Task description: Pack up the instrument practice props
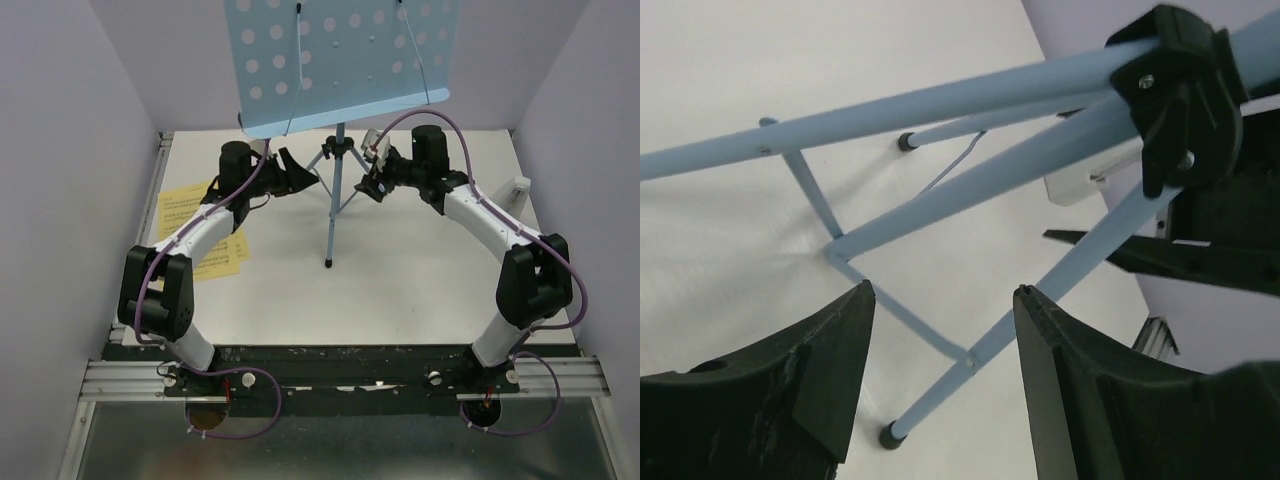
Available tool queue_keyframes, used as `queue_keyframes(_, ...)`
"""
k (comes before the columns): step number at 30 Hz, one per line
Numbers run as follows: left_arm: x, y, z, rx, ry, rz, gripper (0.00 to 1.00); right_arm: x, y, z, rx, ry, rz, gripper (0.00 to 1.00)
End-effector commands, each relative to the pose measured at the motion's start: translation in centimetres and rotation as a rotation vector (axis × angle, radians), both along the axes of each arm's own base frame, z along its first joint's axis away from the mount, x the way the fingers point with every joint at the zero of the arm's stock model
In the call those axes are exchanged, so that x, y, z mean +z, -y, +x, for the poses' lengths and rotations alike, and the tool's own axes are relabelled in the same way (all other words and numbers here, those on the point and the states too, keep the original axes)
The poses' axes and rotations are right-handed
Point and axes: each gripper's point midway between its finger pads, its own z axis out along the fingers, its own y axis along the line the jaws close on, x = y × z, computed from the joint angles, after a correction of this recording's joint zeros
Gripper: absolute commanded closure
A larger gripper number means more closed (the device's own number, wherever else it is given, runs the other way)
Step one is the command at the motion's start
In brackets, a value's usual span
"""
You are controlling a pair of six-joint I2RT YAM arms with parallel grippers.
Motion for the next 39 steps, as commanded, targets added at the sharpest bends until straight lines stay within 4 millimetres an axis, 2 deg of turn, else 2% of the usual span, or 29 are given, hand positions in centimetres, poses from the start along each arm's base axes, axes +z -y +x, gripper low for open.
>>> queue_keyframes(1, -0.1, -1.7, -3.1, -0.096, 0.174, 0.155, 0.32, 4.5, -0.7, -2.1, 0.026, 0.041, 0.113, 0.18)
queue_keyframes(4, -2.1, -2.4, -5.2, -0.176, 0.264, 0.269, 0.32, 6.7, -1.1, -3.4, 0.054, 0.075, 0.198, 0.16)
queue_keyframes(7, -5.2, -2.8, -8.0, -0.271, 0.321, 0.385, 0.32, 8.7, -1.6, -4.2, 0.070, 0.098, 0.292, 0.16)
queue_keyframes(10, -6.9, -2.5, -10.5, -0.369, 0.419, 0.503, 0.32, 11.4, -2.1, -3.8, 0.058, 0.127, 0.404, 0.14)
queue_keyframes(12, -8.3, -2.1, -12.4, -0.438, 0.431, 0.572, 0.32, 12.7, -2.5, -3.1, 0.017, 0.140, 0.475, 0.08)
queue_keyframes(15, -8.6, -0.9, -14.1, -0.512, 0.473, 0.618, 0.33, 14.5, -3.6, -2.9, 0.013, 0.170, 0.535, 0.06)
queue_keyframes(17, -8.4, -0.3, -14.6, -0.542, 0.507, 0.637, 0.33, 15.4, -4.4, -2.7, 0.004, 0.169, 0.571, 0.06)
queue_keyframes(20, -8.4, 0.6, -14.5, -0.573, 0.555, 0.664, 0.33, 16.2, -4.8, -1.7, -0.048, 0.162, 0.621, 0.08)
queue_keyframes(25, -8.1, 1.9, -12.9, -0.588, 0.632, 0.712, 0.32, 16.8, -5.2, -0.5, -0.146, 0.190, 0.678, 0.14)
queue_keyframes(31, -8.2, 3.2, -12.7, -0.635, 0.622, 0.725, 0.33, 16.7, -5.6, 1.7, -0.291, 0.259, 0.717, 0.21)
queue_keyframes(35, -8.1, 3.7, -12.7, -0.645, 0.621, 0.719, 0.33, 17.1, -6.7, 2.7, -0.304, 0.272, 0.744, 0.25)
queue_keyframes(37, -8.5, 3.8, -12.4, -0.649, 0.629, 0.723, 0.33, 16.8, -7.3, 3.2, -0.302, 0.264, 0.744, 0.32)
queue_keyframes(38, -8.7, 3.9, -12.2, -0.650, 0.634, 0.724, 0.33, 16.9, -7.6, 3.4, -0.298, 0.265, 0.746, 0.38)
queue_keyframes(39, -8.7, 4.2, -11.9, -0.648, 0.646, 0.723, 0.32, 16.7, -7.8, 3.5, -0.297, 0.261, 0.741, 0.52)
